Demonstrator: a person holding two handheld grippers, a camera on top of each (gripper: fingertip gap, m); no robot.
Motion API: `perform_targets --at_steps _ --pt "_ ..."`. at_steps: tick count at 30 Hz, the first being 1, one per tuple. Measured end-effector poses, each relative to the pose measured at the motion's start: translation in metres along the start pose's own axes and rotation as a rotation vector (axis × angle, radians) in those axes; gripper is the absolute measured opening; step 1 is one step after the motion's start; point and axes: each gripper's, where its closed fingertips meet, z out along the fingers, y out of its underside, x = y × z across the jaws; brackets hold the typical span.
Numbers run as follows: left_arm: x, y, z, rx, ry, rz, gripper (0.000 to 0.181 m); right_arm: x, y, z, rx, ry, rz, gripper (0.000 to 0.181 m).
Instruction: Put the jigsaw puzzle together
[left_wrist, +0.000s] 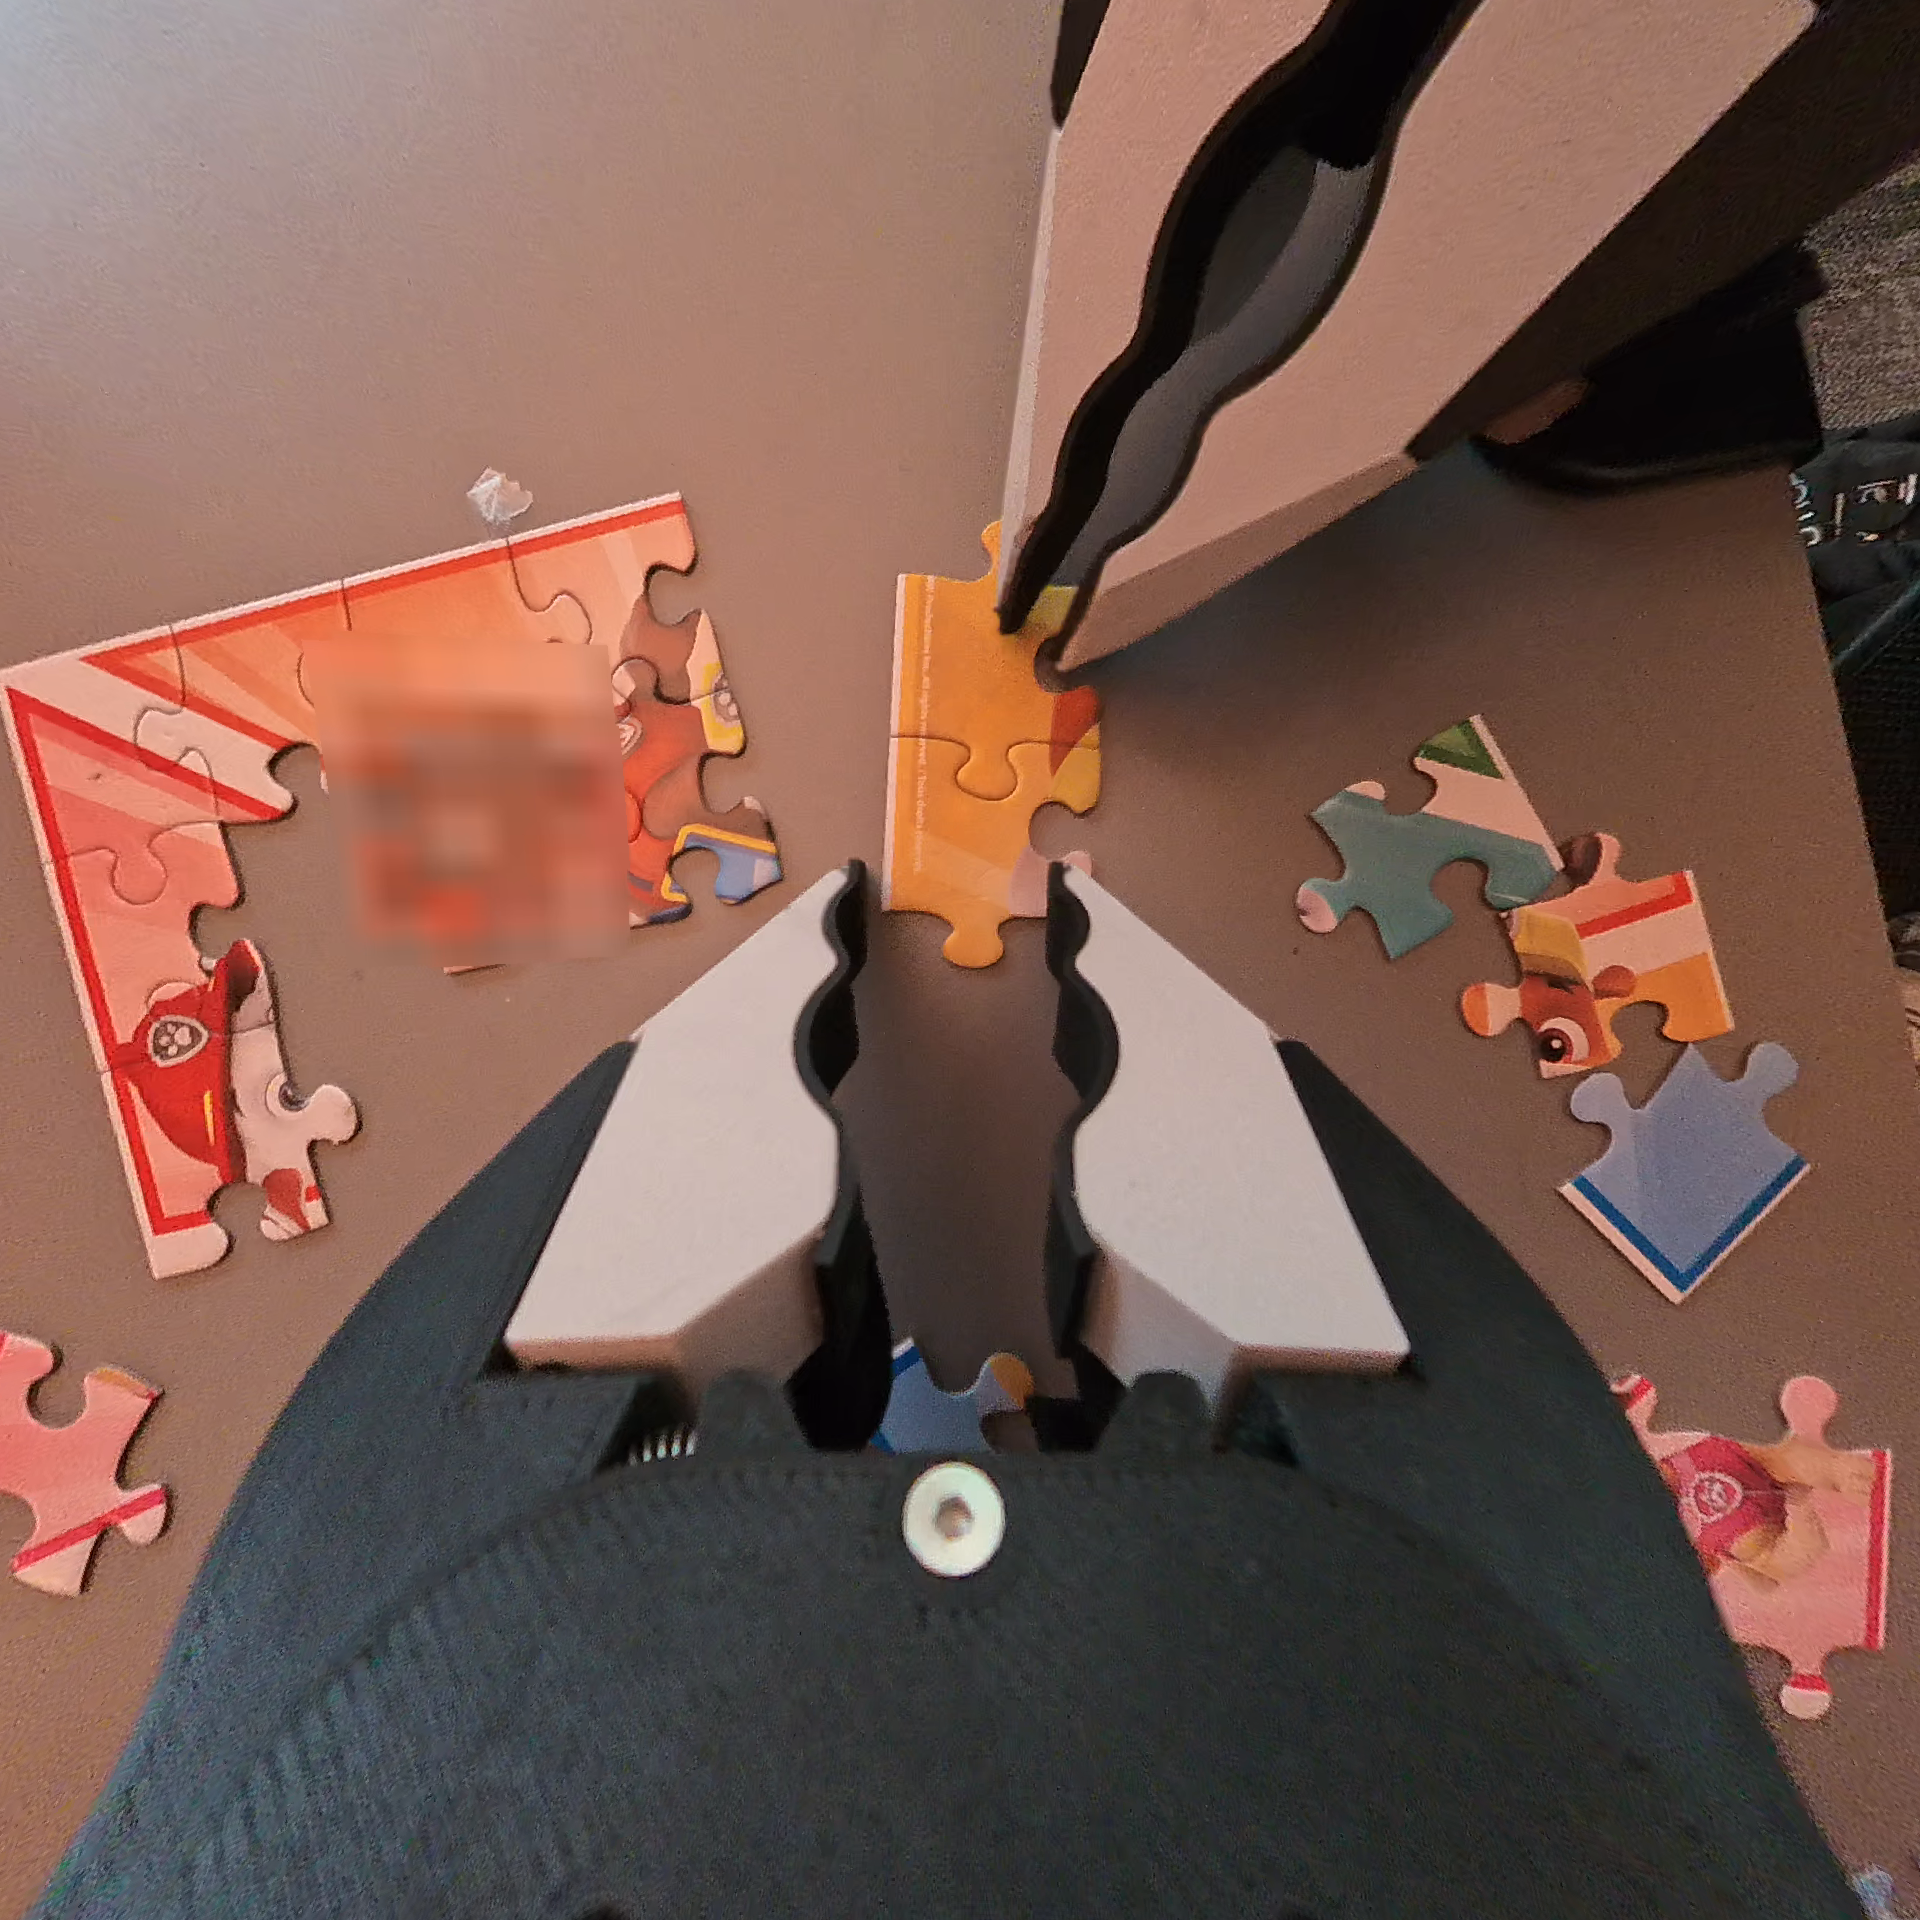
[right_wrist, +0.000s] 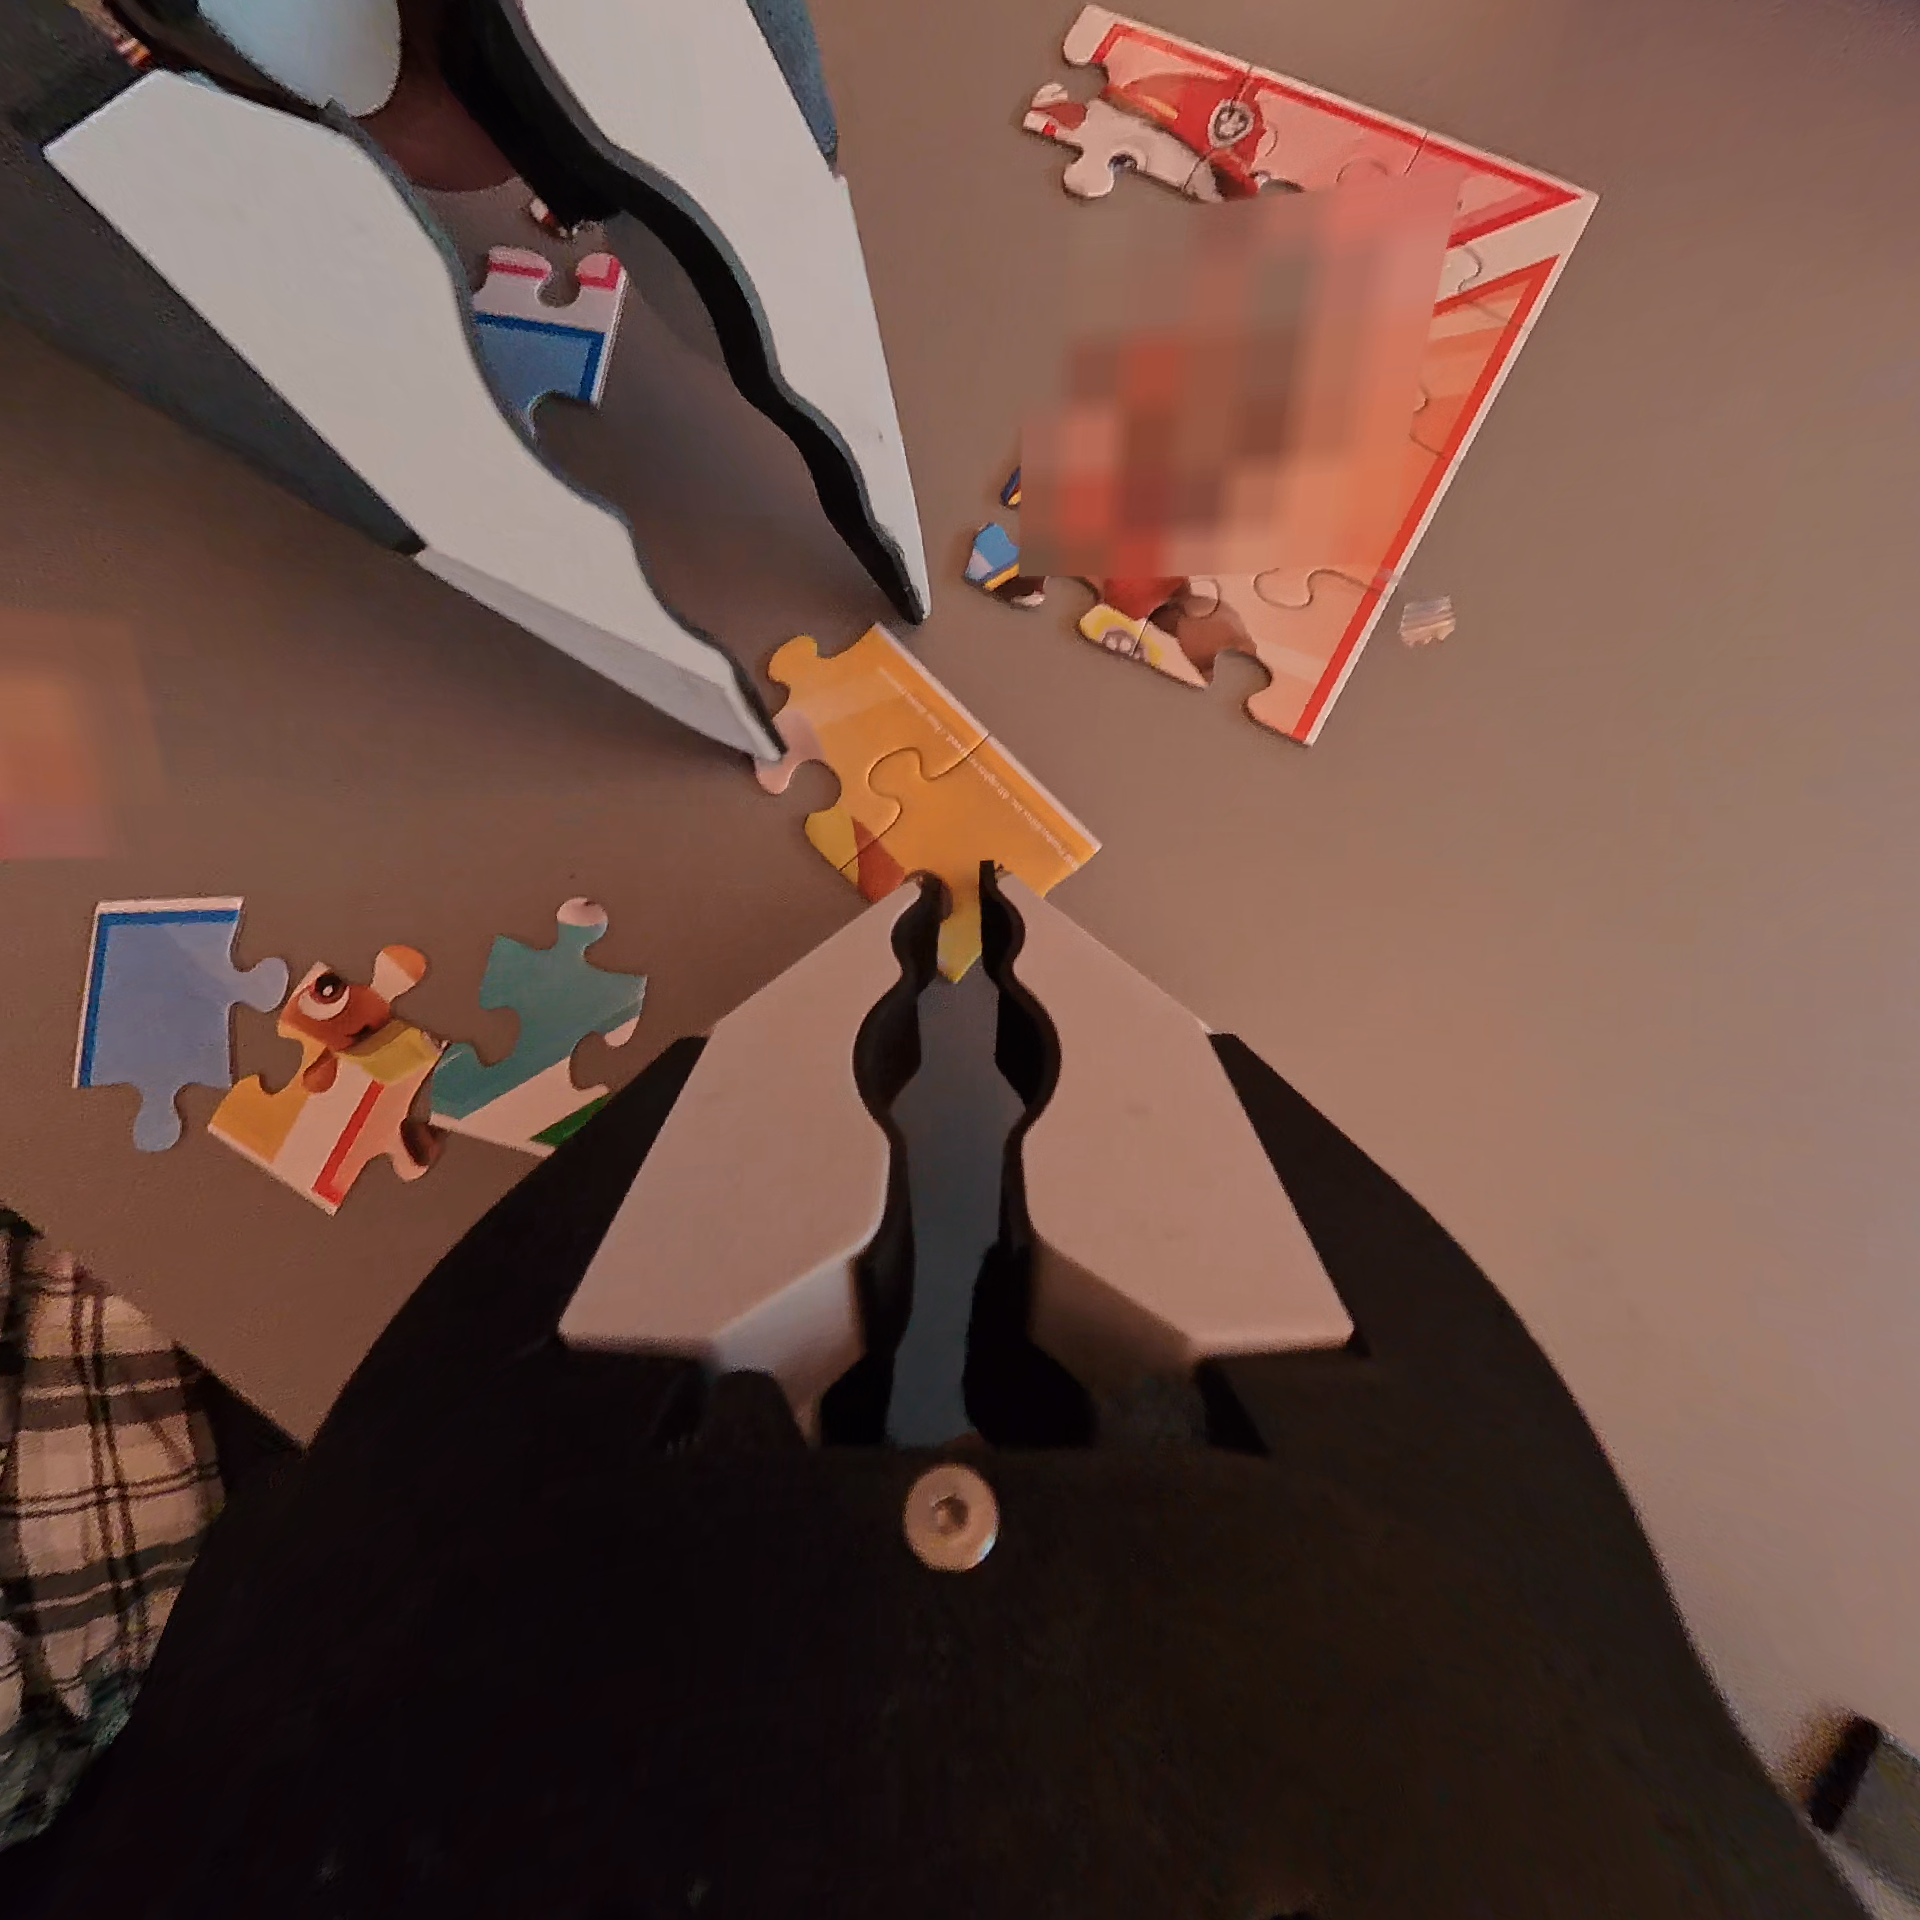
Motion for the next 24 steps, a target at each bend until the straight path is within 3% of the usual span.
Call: perform_targets --at_steps 7,13,24 --pt "-0.004 0.009 -0.022 -0.012 -0.029 0.031 0.031 -0.003 -0.004 -0.007 0.026 0.026 -0.058 0.03" --pt "-0.003 0.028 -0.04 -0.055 -0.035 0.021 0.03 -0.006 -0.01 0.01 -0.014 -0.014 -0.155 0.051" --pt "0.003 0.024 -0.025 -0.026 -0.031 0.035 0.03 -0.009 -0.01 0.011 -0.004 -0.029 -0.096 0.044"
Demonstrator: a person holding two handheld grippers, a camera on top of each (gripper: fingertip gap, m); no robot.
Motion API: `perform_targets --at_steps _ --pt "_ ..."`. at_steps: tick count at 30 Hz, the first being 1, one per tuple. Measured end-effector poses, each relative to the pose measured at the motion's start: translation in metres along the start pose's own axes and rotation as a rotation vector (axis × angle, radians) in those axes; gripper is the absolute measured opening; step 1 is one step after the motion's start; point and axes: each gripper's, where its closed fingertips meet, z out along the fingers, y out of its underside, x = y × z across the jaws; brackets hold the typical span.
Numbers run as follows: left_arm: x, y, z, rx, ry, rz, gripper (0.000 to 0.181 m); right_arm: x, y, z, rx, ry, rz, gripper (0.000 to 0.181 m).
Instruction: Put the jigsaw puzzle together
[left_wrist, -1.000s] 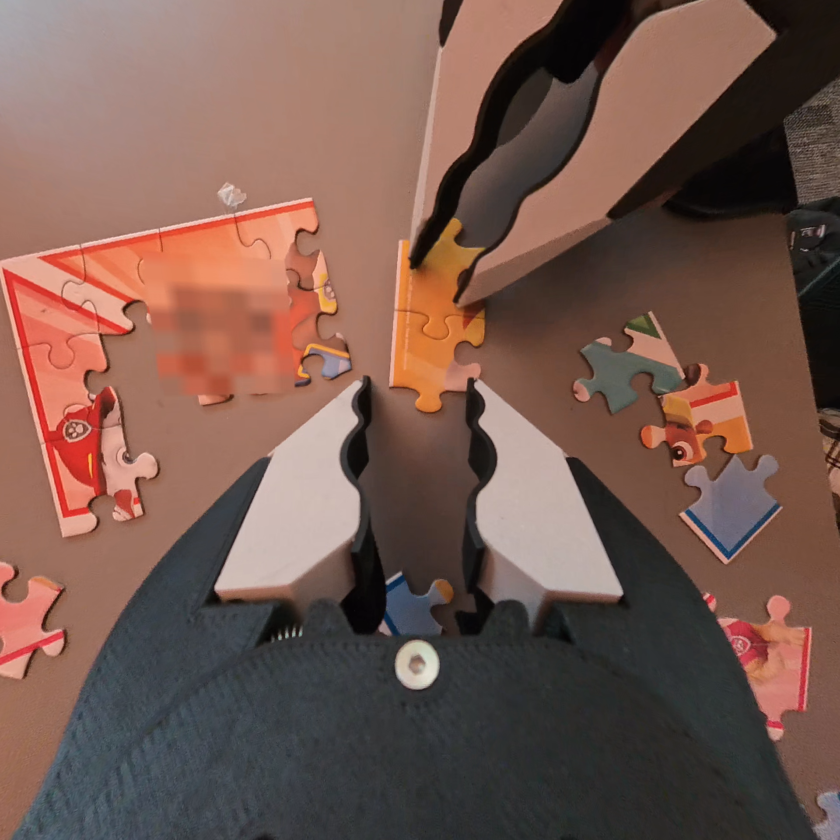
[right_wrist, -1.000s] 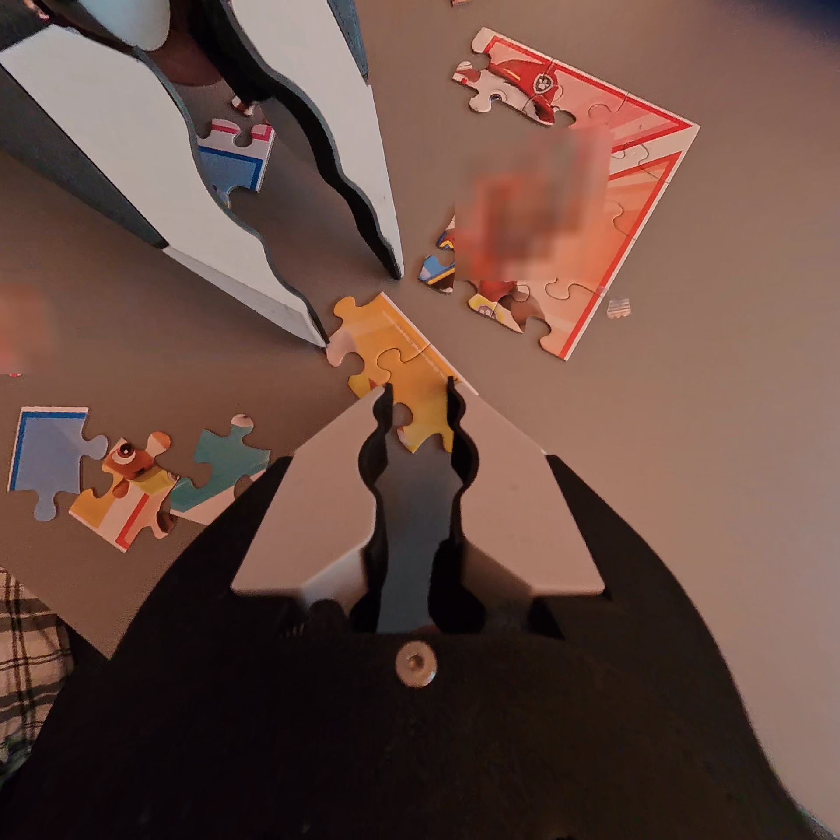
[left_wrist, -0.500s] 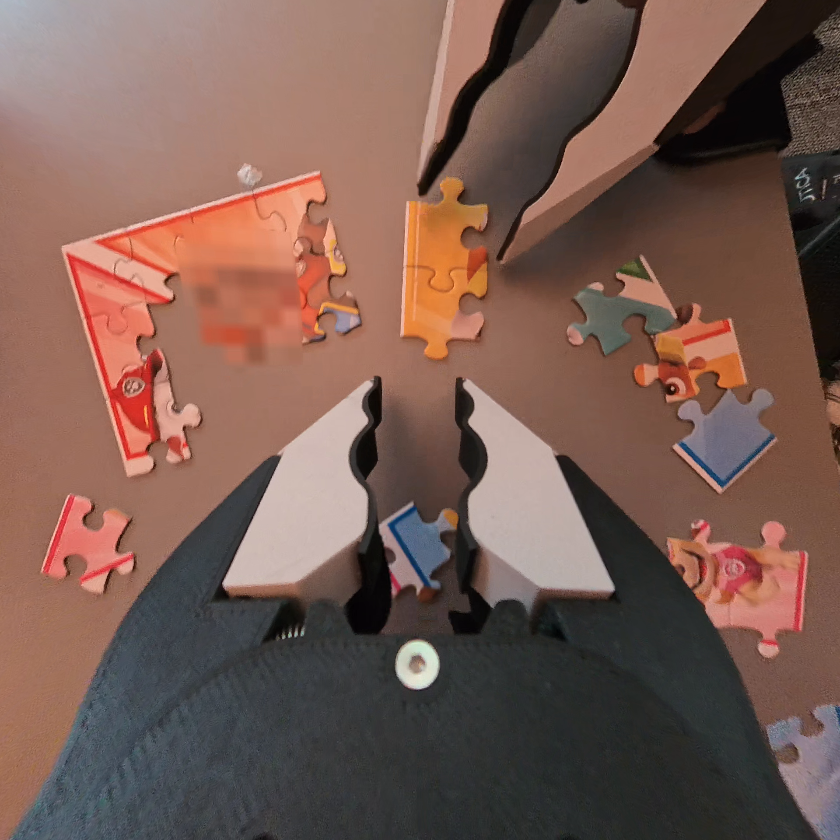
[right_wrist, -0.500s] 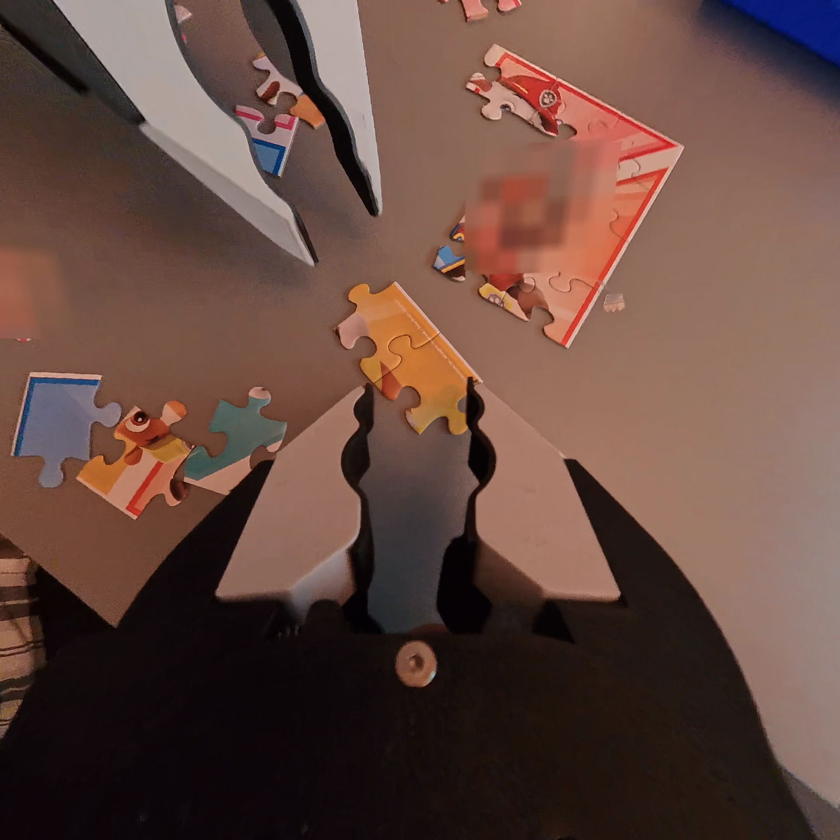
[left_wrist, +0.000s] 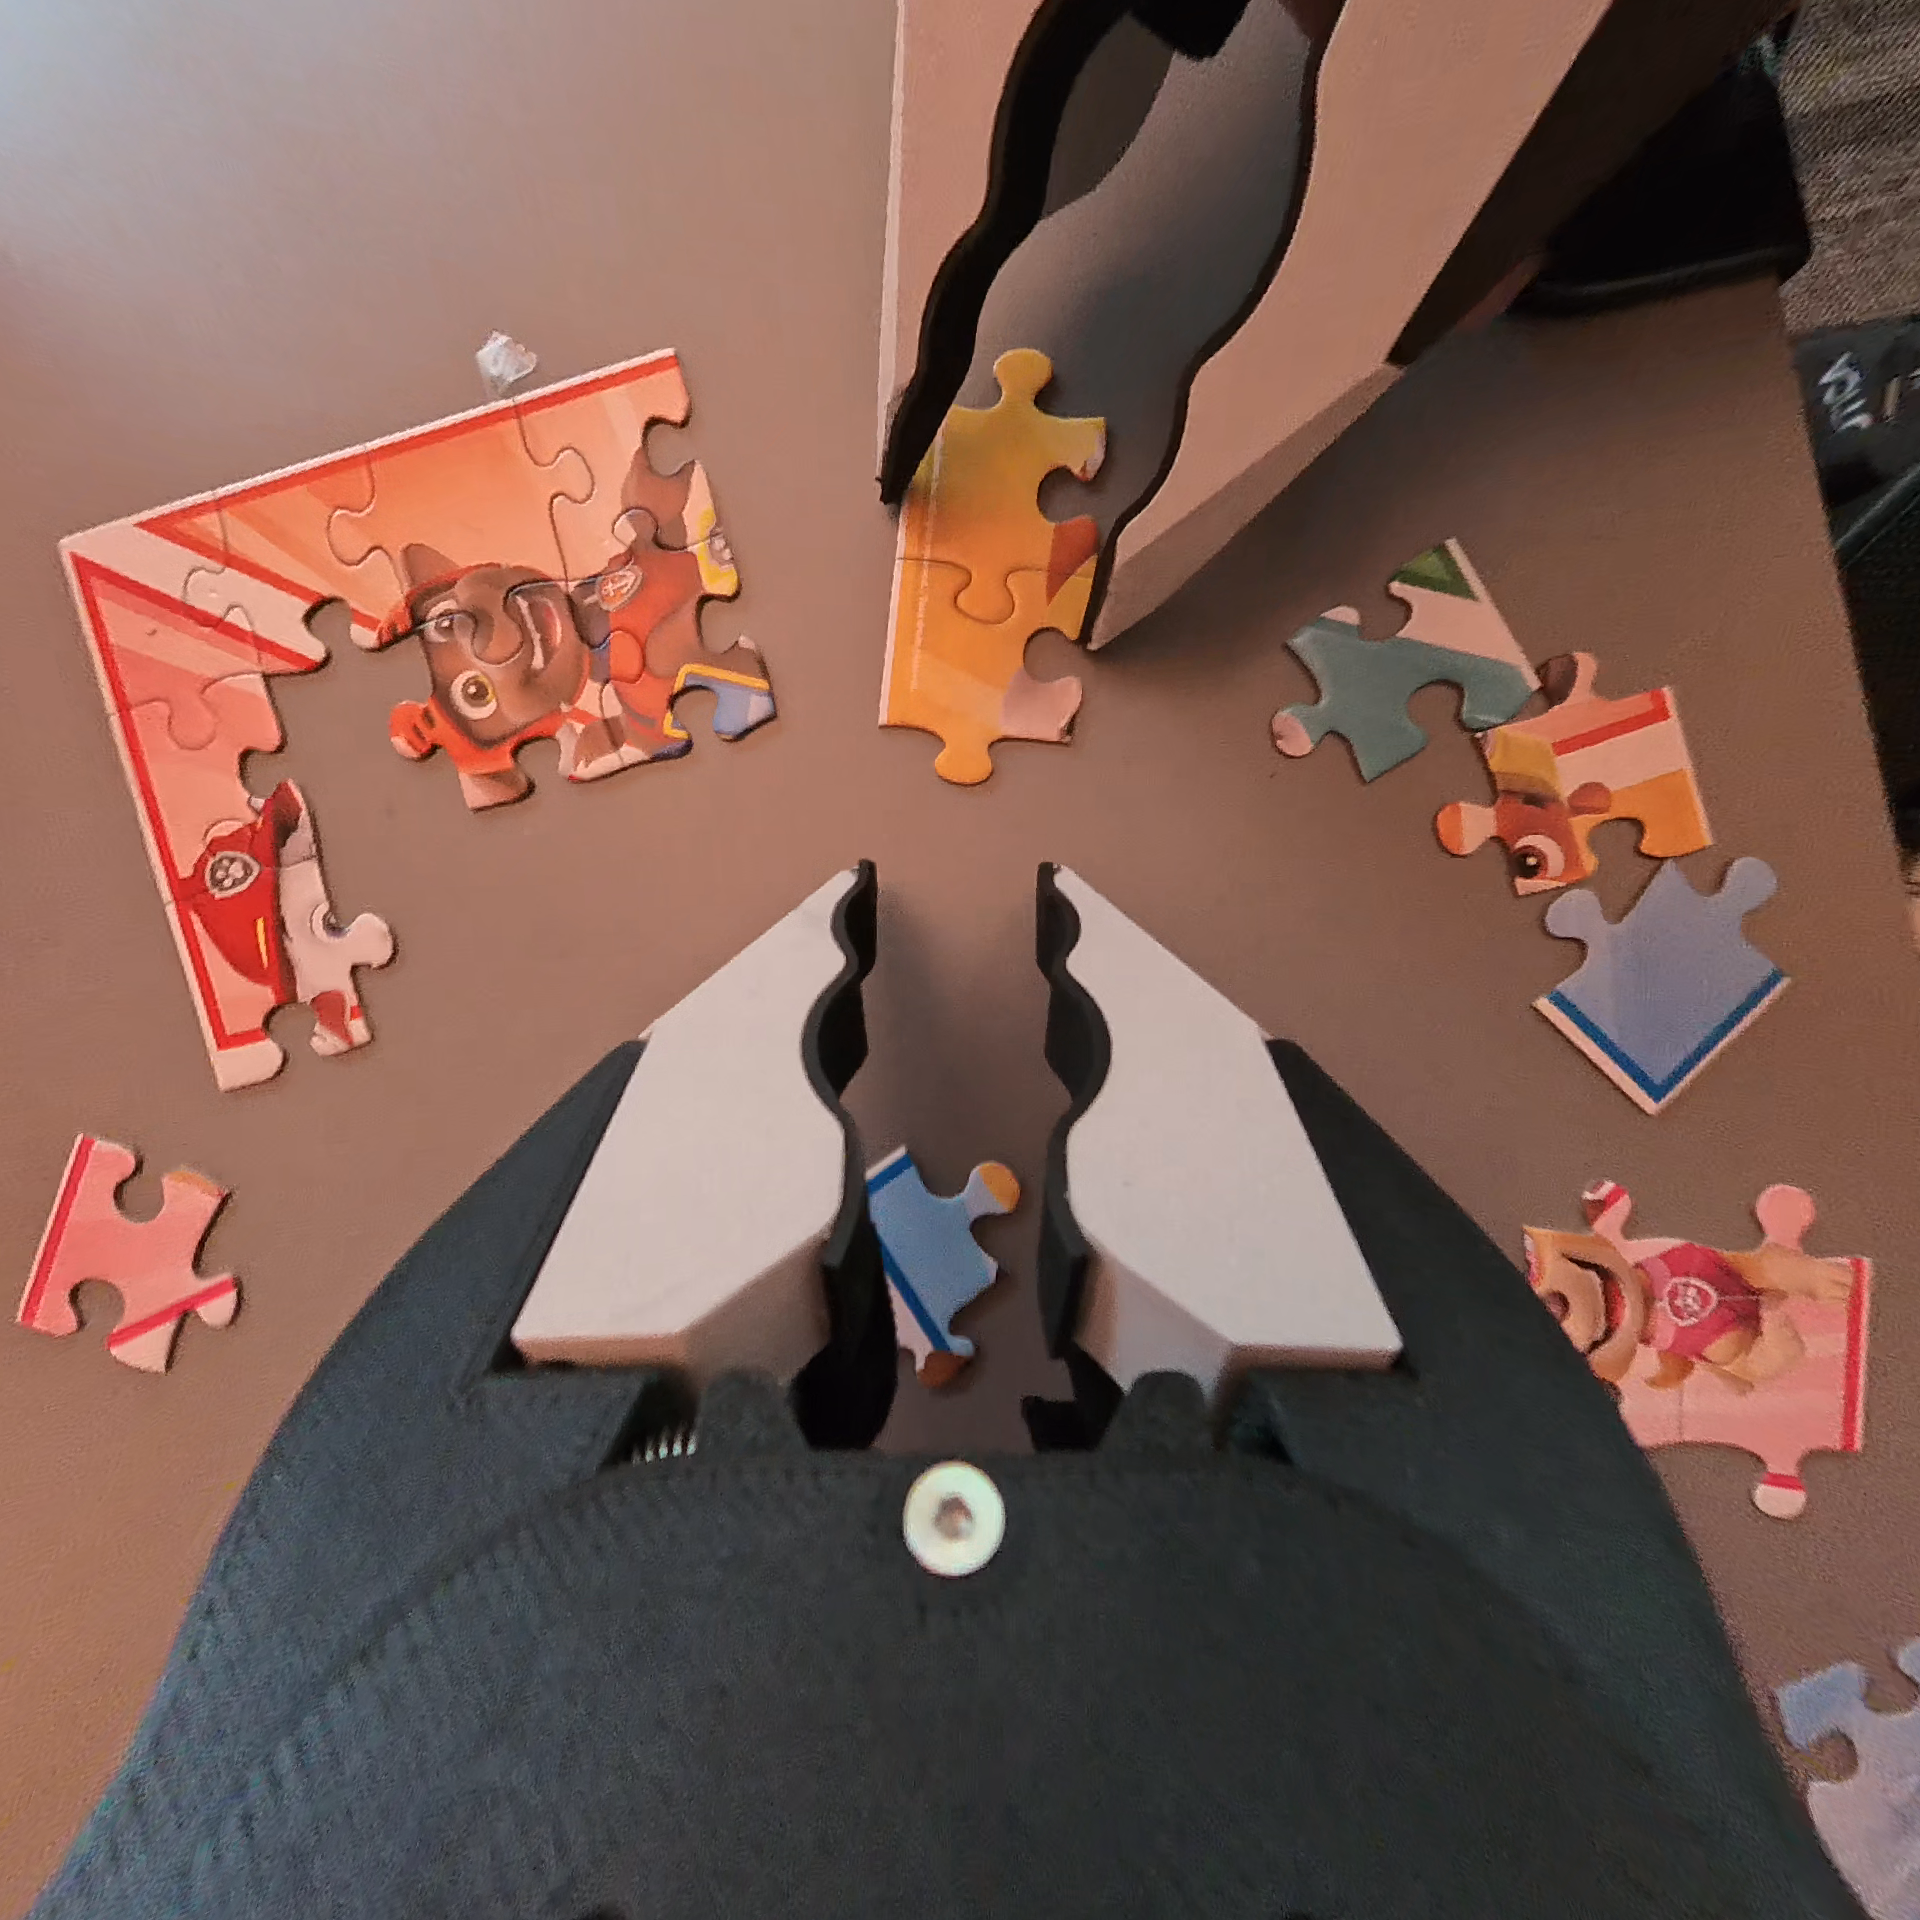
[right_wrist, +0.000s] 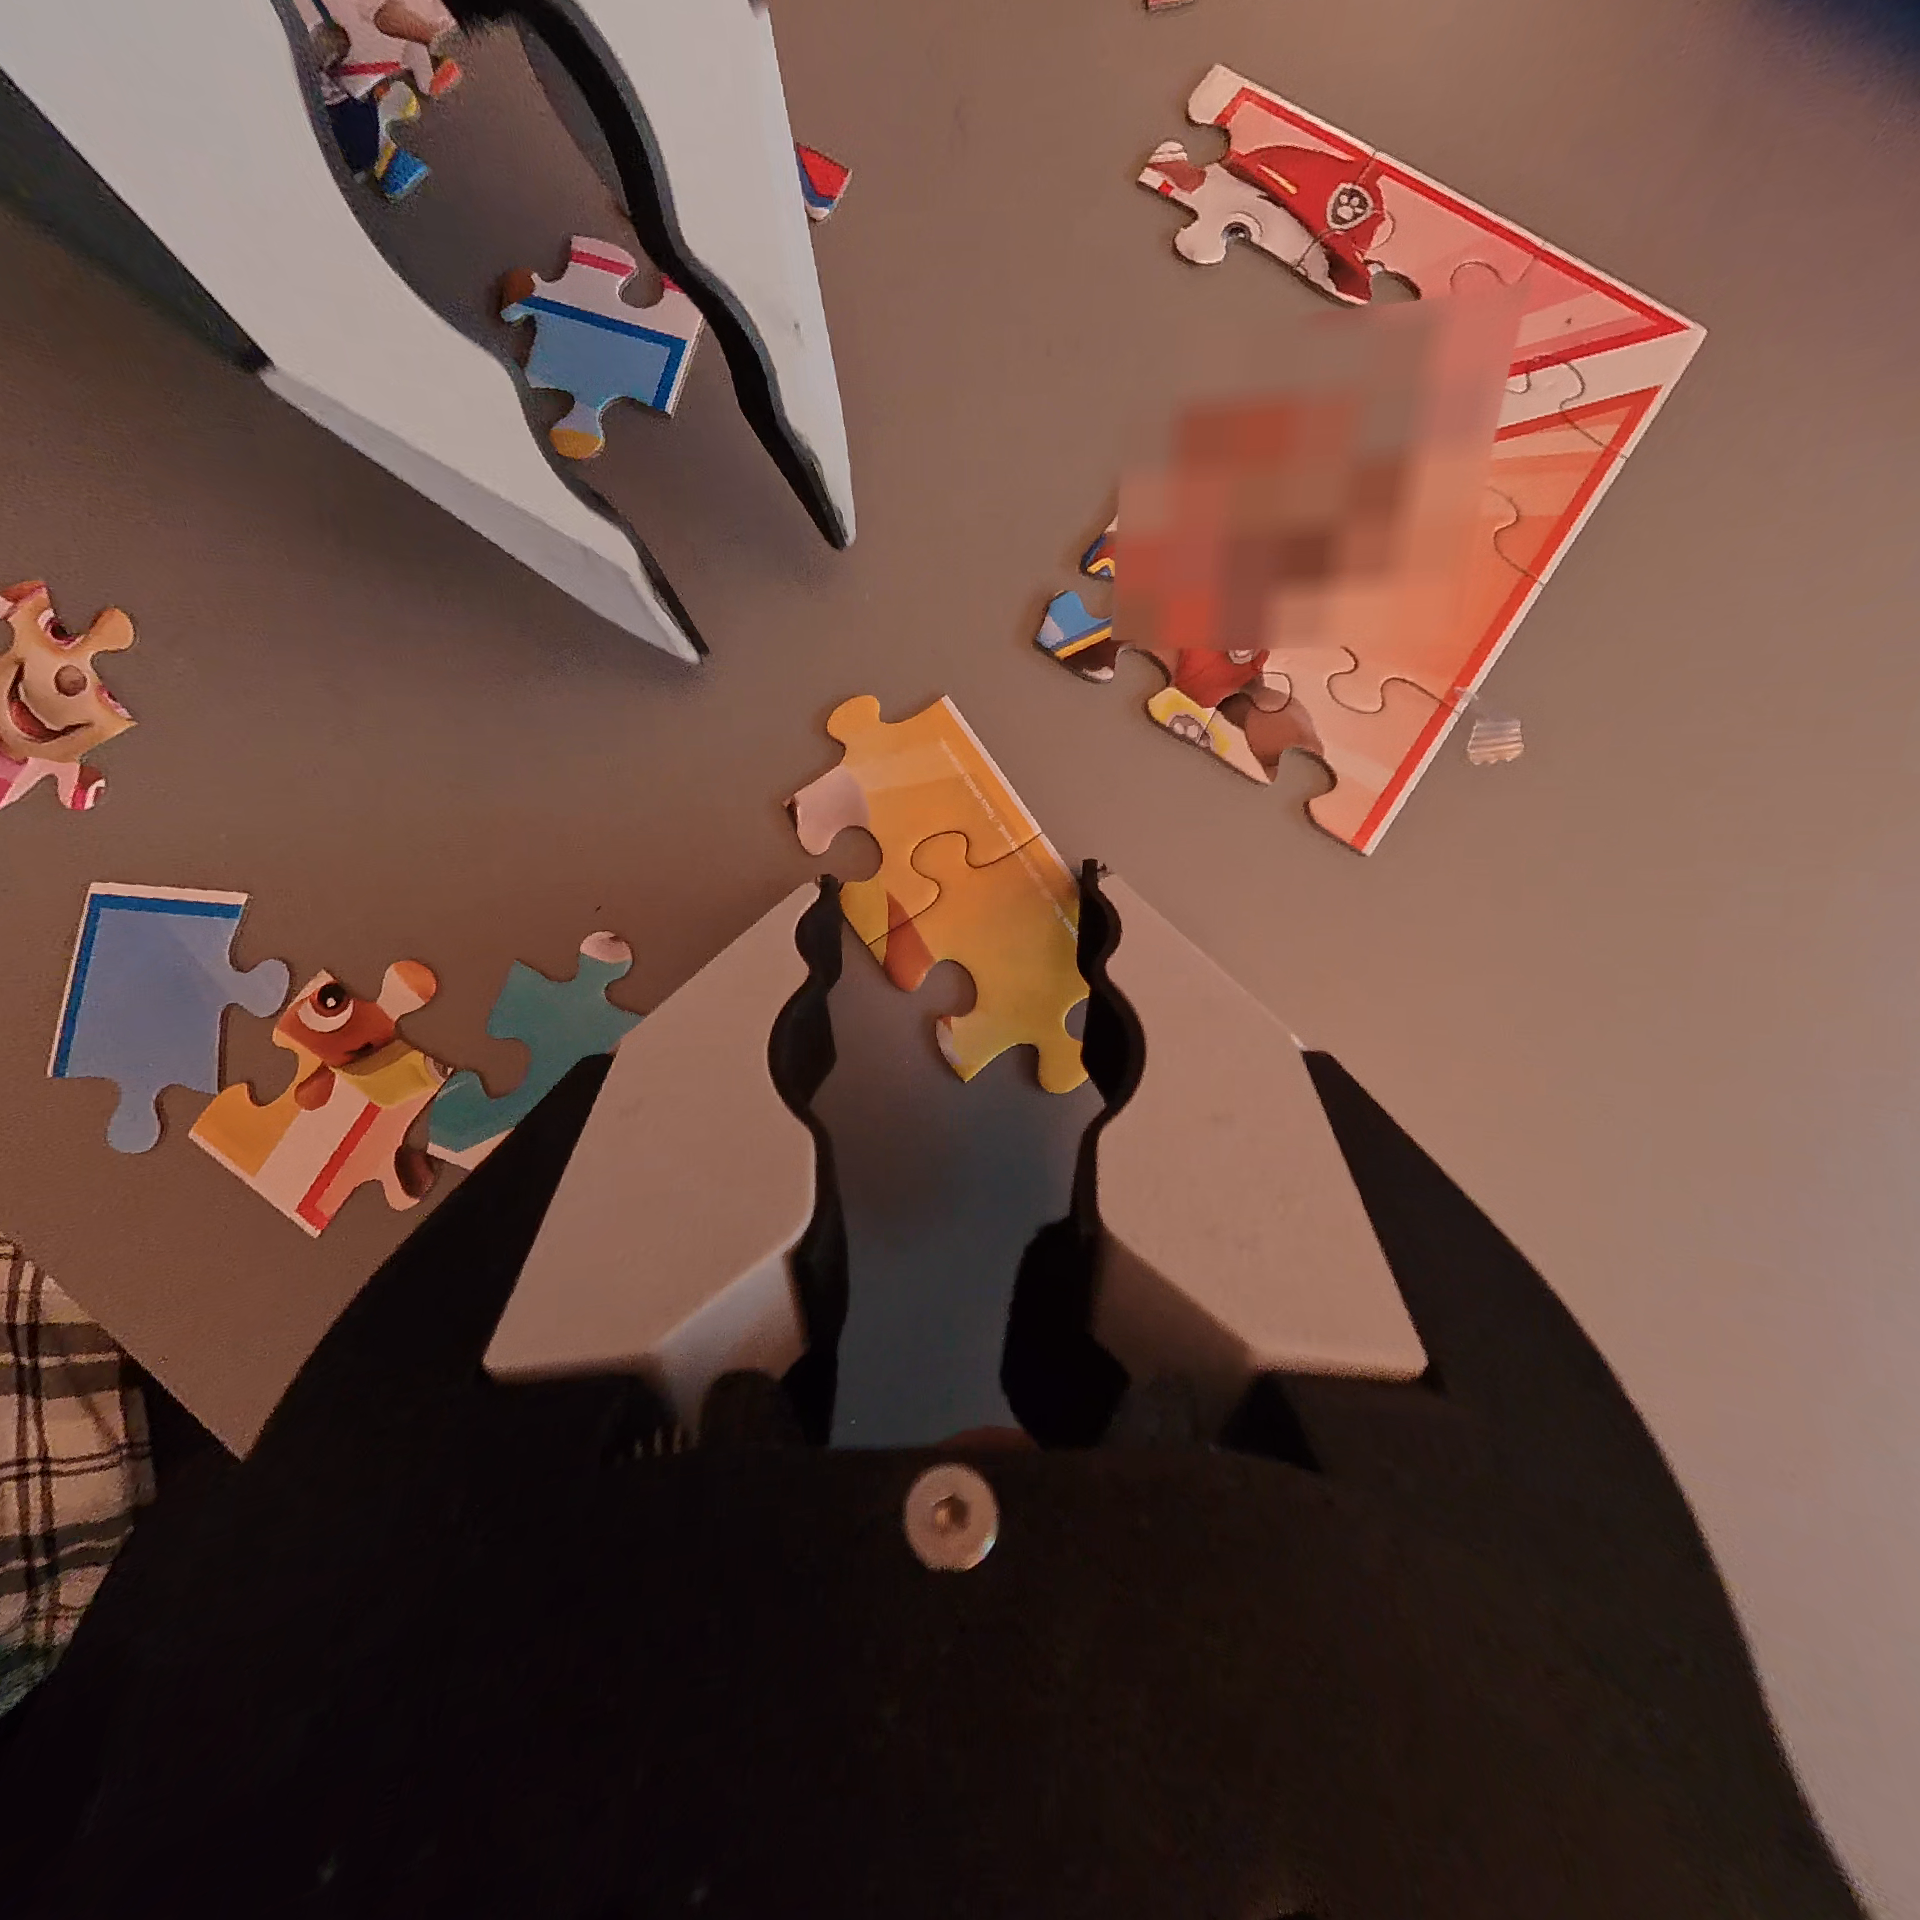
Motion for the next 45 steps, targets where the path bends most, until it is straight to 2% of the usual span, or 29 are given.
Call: perform_targets --at_steps 4,7,11,18,20,23,28,32,35,39,44,45 --pt "0.005 -0.007 0.014 -0.005 0.007 0.025 0.028 -0.003 0.001 -0.001 0.038 0.021 0.027 0.044" --pt "0.01 -0.016 0.019 0.012 0.016 0.047 0.018 -0.006 0.003 -0.002 0.057 0.026 0.032 0.044" --pt "0.011 -0.019 0.022 0.008 -0.002 0.078 0.008 -0.008 0.003 -0.003 0.056 0.021 0.025 0.044" --pt "0.01 -0.021 0.021 0.013 -0.021 0.111 0.001 -0.008 0.003 -0.003 0.061 0.015 0.02 0.043" --pt "0.011 -0.026 0.018 0.026 -0.025 0.122 0.0 -0.009 0.003 -0.004 0.065 0.012 0.02 0.044" --pt "0.006 -0.022 0.02 -0.032 -0.059 0.163 0.0 -0.009 0.003 -0.004 0.064 0.008 0.02 0.044" --pt "0.009 -0.02 0.013 -0.015 0.002 0.098 0.0 -0.009 0.005 -0.005 0.048 0.005 0.018 0.044" --pt "0.003 -0.015 0.011 -0.035 -0.021 0.094 0.002 -0.006 0.01 -0.009 0.021 0.031 0.063 0.044" --pt "-0.008 -0.012 -0.008 -0.023 -0.051 0.076 0.001 -0.004 0.015 -0.014 0.026 0.069 0.123 0.043" --pt "-0.029 -0.006 -0.049 0.025 -0.114 0.015 0.0 0.007 0.02 -0.019 0.037 0.14 0.199 0.043" --pt "-0.042 0.013 -0.09 0.063 -0.181 -0.044 0.0 0.016 0.018 -0.022 0.105 0.149 0.298 0.04" --pt "-0.042 0.017 -0.094 0.068 -0.186 -0.055 0.0 0.015 0.014 -0.024 0.133 0.136 0.304 0.0"
